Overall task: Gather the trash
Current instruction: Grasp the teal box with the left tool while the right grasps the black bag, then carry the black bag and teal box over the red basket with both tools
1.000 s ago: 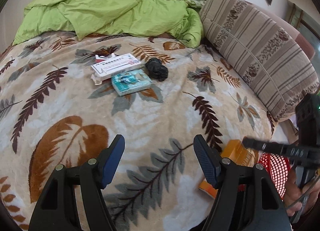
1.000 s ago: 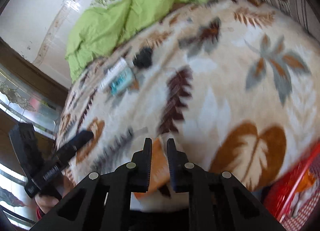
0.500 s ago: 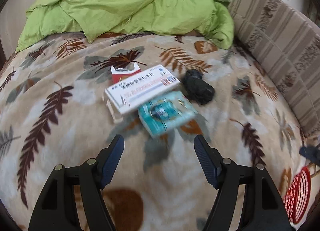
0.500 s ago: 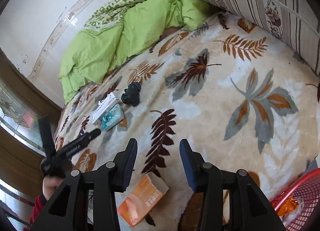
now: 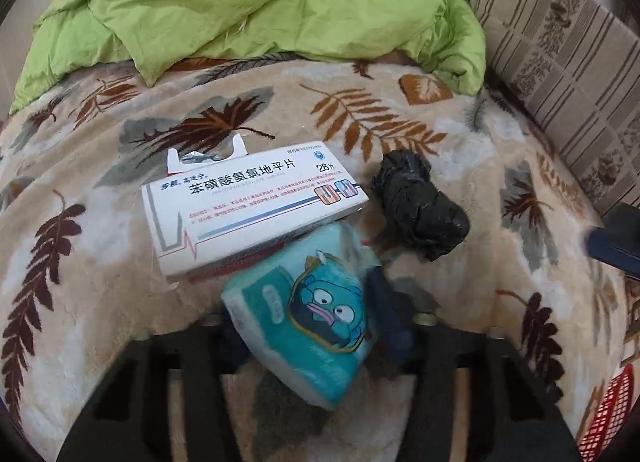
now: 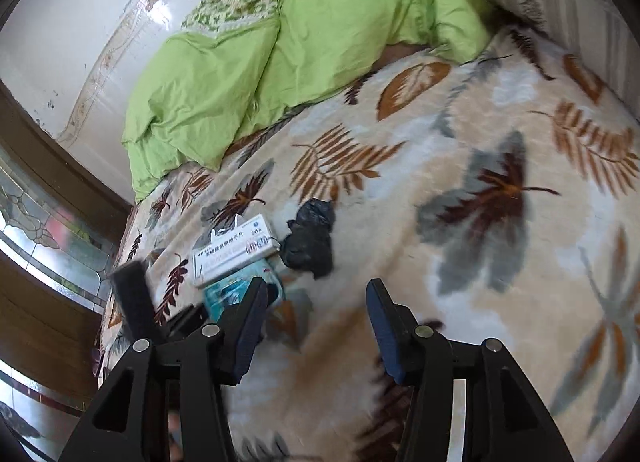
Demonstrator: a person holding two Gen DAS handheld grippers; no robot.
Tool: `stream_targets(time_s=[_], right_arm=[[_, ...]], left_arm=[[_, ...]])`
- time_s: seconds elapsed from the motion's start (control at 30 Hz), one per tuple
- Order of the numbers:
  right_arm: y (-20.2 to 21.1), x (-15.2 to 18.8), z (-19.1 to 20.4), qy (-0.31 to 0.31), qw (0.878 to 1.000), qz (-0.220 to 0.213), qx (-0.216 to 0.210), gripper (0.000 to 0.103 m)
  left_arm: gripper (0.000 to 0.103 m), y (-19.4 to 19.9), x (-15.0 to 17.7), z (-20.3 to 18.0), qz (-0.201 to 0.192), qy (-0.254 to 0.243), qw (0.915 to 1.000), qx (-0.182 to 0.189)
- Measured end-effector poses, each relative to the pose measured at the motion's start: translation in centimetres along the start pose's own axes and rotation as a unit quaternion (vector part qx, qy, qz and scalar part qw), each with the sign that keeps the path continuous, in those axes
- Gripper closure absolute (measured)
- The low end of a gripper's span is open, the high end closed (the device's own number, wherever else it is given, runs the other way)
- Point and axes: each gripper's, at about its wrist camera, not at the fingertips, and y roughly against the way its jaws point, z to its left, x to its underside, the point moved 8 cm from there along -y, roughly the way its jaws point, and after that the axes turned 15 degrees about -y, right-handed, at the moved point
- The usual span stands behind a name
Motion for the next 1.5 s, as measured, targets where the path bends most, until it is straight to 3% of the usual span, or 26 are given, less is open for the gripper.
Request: stream_targets(time_s=[0.03, 0.23, 0.27, 0.33, 0.63, 0.8, 0.9, 0.97, 1.03, 1.2, 1.5], right_arm=[[-1.2, -0.3, 0.5, 0.001, 1.000, 0.004, 0.001, 0.048], [-9.3, -1.3, 1.9, 0.007, 0.998, 0.033, 0.047, 0.048], [-10.0, -1.0, 1.9, 0.006, 0.998, 0.042, 0.051, 0.061], [-10.5, -0.3, 1.8, -0.008, 0.998, 0.048, 0.046, 0.062], [-2.6, 4.4, 1.5, -0.003, 1.000, 0.010, 0.017, 0.063], [2.1, 8.1, 1.4, 0.025, 1.000, -0.014, 0.008, 0.063], [4.2, 10.5, 1.2, 0.057, 0.998, -0.035, 0.017, 0.063], [5.0, 11.8, 0.8, 0.039, 0.999, -0.023, -0.002, 0.063], [6.7, 11.9, 0.9, 0.042, 0.998, -0.049, -0.017, 0.063], [8.4, 12.8, 1.4, 0.065, 0.995, -0.076, -0.005, 0.063], [9.8, 16.6, 2.4, 0.118, 0.990, -0.073, 0.000, 0.063]], left_arm=[[0.076, 0.2, 0.3, 0.1, 0.000, 0.007, 0.9999, 0.011], [0.084, 1.2, 1.2, 0.2, 0.001, 0.003, 0.9996, 0.026], [0.084, 1.2, 1.2, 0.4, 0.001, 0.005, 0.9996, 0.028], [0.085, 1.4, 1.4, 0.8, 0.002, 0.011, 0.9996, 0.028], [0.087, 5.4, 3.1, 1.8, -0.013, 0.040, 0.9980, 0.047], [0.087, 10.1, 5.9, 0.8, -0.037, 0.022, 0.9986, 0.031], [0.087, 12.4, 8.6, 0.3, -0.044, 0.014, 0.9989, -0.001], [0.087, 13.6, 9.7, -0.1, -0.049, 0.018, 0.9986, -0.011], [0.087, 15.0, 10.4, -0.9, -0.063, 0.021, 0.9977, -0.017], [0.087, 17.1, 11.2, -2.9, -0.081, -0.018, 0.9955, -0.044], [0.087, 18.7, 12.1, -3.8, -0.082, -0.021, 0.9946, -0.060]])
